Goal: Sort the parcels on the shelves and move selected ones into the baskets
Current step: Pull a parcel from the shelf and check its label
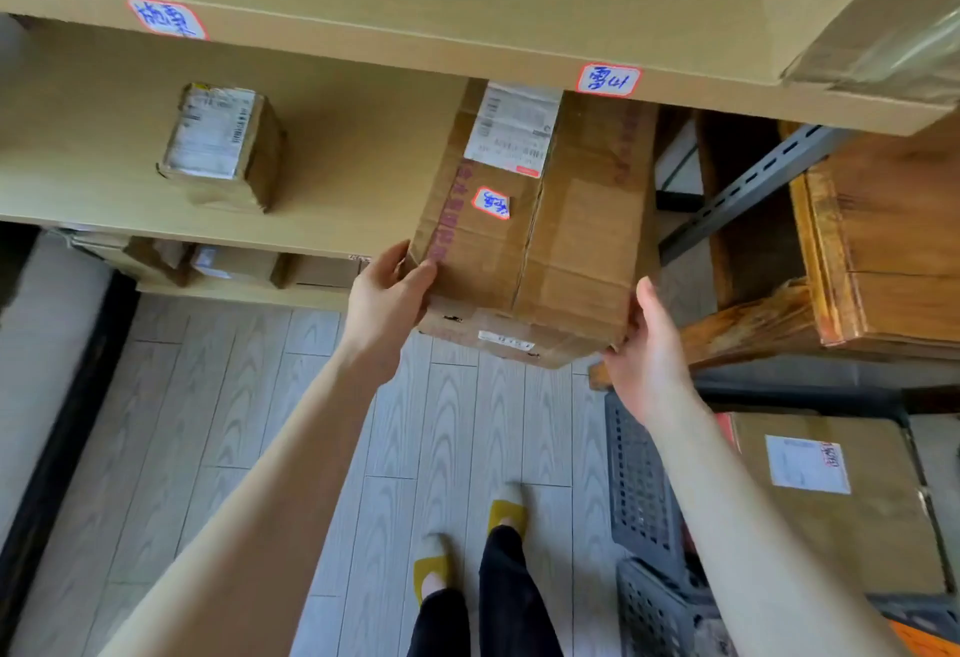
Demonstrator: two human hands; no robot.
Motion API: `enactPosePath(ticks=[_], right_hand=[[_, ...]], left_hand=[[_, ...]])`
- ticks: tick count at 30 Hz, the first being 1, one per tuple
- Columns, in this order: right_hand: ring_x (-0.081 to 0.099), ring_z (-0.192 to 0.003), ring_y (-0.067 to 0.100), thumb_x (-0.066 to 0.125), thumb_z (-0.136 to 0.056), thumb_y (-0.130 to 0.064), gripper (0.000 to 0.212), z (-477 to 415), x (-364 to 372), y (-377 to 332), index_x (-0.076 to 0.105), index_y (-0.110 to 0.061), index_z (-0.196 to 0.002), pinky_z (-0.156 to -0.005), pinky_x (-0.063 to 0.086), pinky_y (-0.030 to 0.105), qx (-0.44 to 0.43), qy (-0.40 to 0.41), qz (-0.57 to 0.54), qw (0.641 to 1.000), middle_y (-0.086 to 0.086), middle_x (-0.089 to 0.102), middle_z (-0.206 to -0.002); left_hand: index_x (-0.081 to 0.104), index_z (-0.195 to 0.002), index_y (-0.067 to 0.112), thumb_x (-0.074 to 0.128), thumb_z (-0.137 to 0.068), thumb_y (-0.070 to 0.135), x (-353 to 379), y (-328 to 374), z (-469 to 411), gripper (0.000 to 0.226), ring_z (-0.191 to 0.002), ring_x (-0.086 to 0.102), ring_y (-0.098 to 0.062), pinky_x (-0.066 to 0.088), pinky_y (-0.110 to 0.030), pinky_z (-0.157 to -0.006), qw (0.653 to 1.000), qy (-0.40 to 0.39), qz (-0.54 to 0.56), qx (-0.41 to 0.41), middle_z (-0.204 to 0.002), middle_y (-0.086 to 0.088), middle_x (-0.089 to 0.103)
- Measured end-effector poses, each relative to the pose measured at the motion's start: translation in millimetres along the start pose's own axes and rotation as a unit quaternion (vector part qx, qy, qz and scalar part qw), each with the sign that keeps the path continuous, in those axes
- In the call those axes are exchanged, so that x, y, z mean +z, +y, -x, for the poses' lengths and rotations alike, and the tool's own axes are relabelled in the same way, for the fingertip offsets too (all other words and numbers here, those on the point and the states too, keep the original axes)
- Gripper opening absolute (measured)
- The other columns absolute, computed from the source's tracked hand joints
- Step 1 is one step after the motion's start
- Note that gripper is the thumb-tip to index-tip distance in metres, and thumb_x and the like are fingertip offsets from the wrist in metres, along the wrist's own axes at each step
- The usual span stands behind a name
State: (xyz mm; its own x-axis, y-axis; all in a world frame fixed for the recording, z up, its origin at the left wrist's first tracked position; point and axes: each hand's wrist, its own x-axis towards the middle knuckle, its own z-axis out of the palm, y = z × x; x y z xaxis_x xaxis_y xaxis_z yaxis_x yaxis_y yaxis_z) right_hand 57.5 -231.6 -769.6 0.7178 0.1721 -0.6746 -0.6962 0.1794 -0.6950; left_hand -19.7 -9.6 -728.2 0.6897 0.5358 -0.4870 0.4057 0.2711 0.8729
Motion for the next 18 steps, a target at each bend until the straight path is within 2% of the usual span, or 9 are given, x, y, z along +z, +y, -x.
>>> enactPosePath(ticks=[2,3,5,8,10,12,14,16,18], right_hand=[[0.045,-0.123,0.014,0.061,-0.077,-0.056,0.065,-2.8,-8.9,-17.4,0.042,-0.029,-0.134,-0.106,0.033,0.038,-0.038,0.042,0.067,0.996,-0.007,0.048,-0.137],[0.043,-0.122,0.013,0.063,-0.076,-0.055,0.071,-7.0,-12.2,-28.2,0.034,-0.033,-0.137,-0.103,0.033,0.036,-0.049,0.067,0.105,0.991,-0.01,0.047,-0.133],[0.049,-0.108,0.009,0.065,-0.079,-0.046,0.057,-17.3,-15.7,-55.0,0.04,-0.037,-0.13,-0.09,0.038,0.026,-0.074,0.064,0.108,0.989,-0.016,0.054,-0.112],[0.053,-0.107,0.01,0.066,-0.082,-0.038,0.043,-37.0,-23.9,-93.2,0.047,-0.032,-0.119,-0.099,0.037,0.025,-0.081,0.07,0.069,0.992,-0.009,0.058,-0.112],[0.052,-0.116,0.013,0.066,-0.081,-0.039,0.05,-46.5,-30.7,-110.0,0.046,-0.025,-0.126,-0.107,0.034,0.028,-0.086,0.089,0.065,0.99,-0.004,0.056,-0.121],[0.051,-0.119,0.015,0.067,-0.08,-0.041,0.057,-54.5,-36.6,-118.2,0.044,-0.02,-0.128,-0.109,0.034,0.029,-0.084,0.111,0.068,0.988,0.0,0.055,-0.127],[0.052,-0.113,0.012,0.068,-0.078,-0.044,0.051,-58.6,-38.8,-119.5,0.048,-0.021,-0.118,-0.107,0.035,0.026,-0.079,0.119,0.079,0.987,-0.002,0.056,-0.121],[0.052,-0.103,0.008,0.068,-0.076,-0.048,0.034,-62.4,-38.6,-115.9,0.049,-0.028,-0.095,-0.1,0.036,0.024,-0.084,0.128,0.084,0.985,-0.007,0.057,-0.107],[0.052,-0.095,0.006,0.066,-0.075,-0.054,0.032,-64.1,-34.6,-110.7,0.043,-0.033,-0.082,-0.091,0.038,0.023,-0.097,0.139,0.083,0.982,-0.009,0.055,-0.101]], left_hand=[[0.066,-0.086,0.031,0.053,-0.09,0.011,28.5,7.9,-5.8,0.024,-0.066,0.046,-0.009,0.037,-0.026,-0.07,0.998,-0.055,0.018,0.0,-0.064,0.016,0.063],[0.065,-0.099,0.027,0.053,-0.091,0.013,43.4,9.8,-10.4,0.02,-0.068,0.048,-0.007,0.038,-0.028,-0.069,0.997,-0.073,0.007,0.009,-0.07,0.012,0.067],[0.061,-0.111,0.019,0.053,-0.092,0.02,71.6,18.0,-22.7,0.021,-0.066,0.047,-0.006,0.035,-0.029,-0.064,0.996,-0.079,-0.024,0.039,-0.071,0.0,0.067],[0.058,-0.094,0.024,0.051,-0.092,0.023,108.9,33.2,-47.8,0.007,-0.066,0.048,-0.008,0.037,-0.027,-0.065,0.993,-0.081,-0.048,0.067,-0.073,0.007,0.059],[0.055,-0.094,0.023,0.05,-0.093,0.025,130.3,40.1,-60.5,0.005,-0.073,0.047,-0.015,0.036,-0.028,-0.068,0.989,-0.1,-0.079,0.078,-0.08,0.002,0.056],[0.052,-0.096,0.02,0.047,-0.094,0.026,147.0,41.4,-68.8,0.008,-0.064,0.04,-0.014,0.032,-0.028,-0.059,0.984,-0.103,-0.104,0.102,-0.073,0.004,0.05],[0.05,-0.096,0.019,0.044,-0.095,0.026,154.6,40.2,-74.9,0.009,-0.061,0.039,-0.014,0.03,-0.029,-0.055,0.979,-0.081,-0.138,0.126,-0.072,0.003,0.05],[0.049,-0.095,0.019,0.043,-0.095,0.028,156.0,36.9,-78.3,0.011,-0.071,0.044,-0.016,0.034,-0.028,-0.061,0.975,-0.069,-0.154,0.141,-0.082,-0.001,0.054],[0.055,-0.099,0.016,0.043,-0.095,0.03,154.7,32.8,-78.5,0.019,-0.078,0.047,-0.014,0.036,-0.023,-0.065,0.975,-0.061,-0.15,0.154,-0.089,0.0,0.056]])
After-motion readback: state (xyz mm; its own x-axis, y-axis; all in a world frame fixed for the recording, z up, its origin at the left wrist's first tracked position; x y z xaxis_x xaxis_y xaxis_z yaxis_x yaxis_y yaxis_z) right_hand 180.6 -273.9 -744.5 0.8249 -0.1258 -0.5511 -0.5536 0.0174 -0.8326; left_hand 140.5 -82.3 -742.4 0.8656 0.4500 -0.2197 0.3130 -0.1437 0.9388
